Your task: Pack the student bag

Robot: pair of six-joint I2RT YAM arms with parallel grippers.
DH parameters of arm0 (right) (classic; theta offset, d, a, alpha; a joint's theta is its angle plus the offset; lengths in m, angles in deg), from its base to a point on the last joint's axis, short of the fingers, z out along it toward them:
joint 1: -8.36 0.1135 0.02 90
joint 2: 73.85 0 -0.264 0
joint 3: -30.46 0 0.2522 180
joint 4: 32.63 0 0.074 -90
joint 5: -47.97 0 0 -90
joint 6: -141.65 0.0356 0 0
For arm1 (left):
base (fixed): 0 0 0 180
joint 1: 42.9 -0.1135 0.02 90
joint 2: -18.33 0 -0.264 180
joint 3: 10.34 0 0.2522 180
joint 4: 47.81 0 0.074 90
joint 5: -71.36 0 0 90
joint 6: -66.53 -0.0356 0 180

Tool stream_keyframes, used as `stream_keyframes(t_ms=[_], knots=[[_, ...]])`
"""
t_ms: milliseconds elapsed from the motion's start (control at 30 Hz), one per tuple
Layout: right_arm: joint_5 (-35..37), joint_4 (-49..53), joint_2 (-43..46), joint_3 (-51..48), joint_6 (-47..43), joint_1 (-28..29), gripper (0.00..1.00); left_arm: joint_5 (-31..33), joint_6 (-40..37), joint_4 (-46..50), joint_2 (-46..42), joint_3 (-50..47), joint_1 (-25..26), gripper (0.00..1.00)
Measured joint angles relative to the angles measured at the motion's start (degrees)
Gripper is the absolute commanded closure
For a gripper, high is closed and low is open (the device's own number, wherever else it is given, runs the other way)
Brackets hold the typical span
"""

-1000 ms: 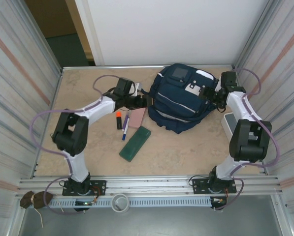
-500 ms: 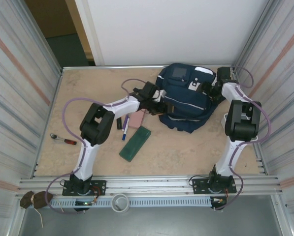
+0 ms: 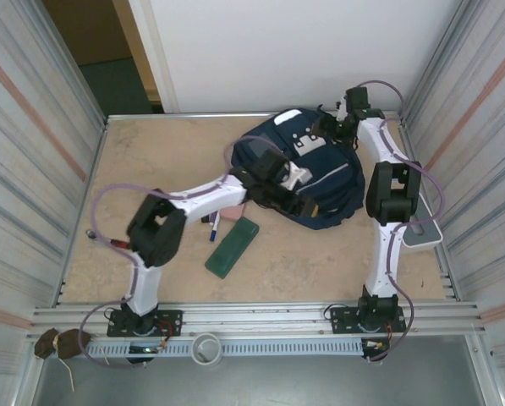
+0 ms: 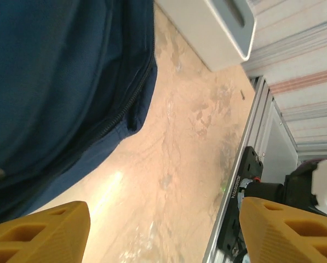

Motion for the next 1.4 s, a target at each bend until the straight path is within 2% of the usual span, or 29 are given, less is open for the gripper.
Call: stream_keyframes(t_ms=[133, 267, 367, 533, 600, 700, 833, 1067, 1267, 1400], knots=[[4.79, 2.64, 2.69, -1.40, -2.27, 2.73, 0.14, 3.52, -1.68, -1.31, -10.78, -7.93, -7.30, 0.28], [10.16, 2.45, 13.27, -15.15, -2.62, 4.63, 0.13, 7.10, -1.07, -2.75, -13.92, -11.02, -15.93, 0.29], [11.80, 0.85, 24.20, -28.20, -1.53, 5.88, 0.15, 8.52, -0.61, -2.84, -10.40, -10.29, -21.07, 0.29], [9.73, -3.32, 41.48, -48.48, 2.82, 6.80, 0.18, 9.20, -0.76, -0.46, 1.36, -1.88, -23.76, 0.31], [8.24, -5.29, 44.30, -53.68, 4.74, 6.45, 0.22, 8.66, -0.92, 0.72, 5.73, 2.23, -23.61, 0.32], [5.46, -8.96, 43.74, -57.81, 7.32, 5.57, 0.29, 7.23, -0.98, 2.40, 11.41, 7.82, -23.15, 0.34], [2.34, -13.62, 37.70, -56.74, 9.55, 3.80, 0.39, 6.56, -1.95, 3.87, 13.79, 9.57, -22.27, 0.36], [2.58, -14.43, 23.67, -42.12, 9.73, 0.33, 0.48, 4.96, -5.97, 6.14, 13.79, 10.29, -19.04, 0.40], [0.11, -14.32, 12.22, -26.80, 9.05, -1.97, 0.53, 3.89, -10.45, 12.37, 14.03, 13.35, -13.55, 0.41], [-2.69, -13.31, 7.41, -21.33, 7.17, -1.44, 0.52, 4.24, -13.40, 16.28, 14.23, 13.33, -9.81, 0.41]])
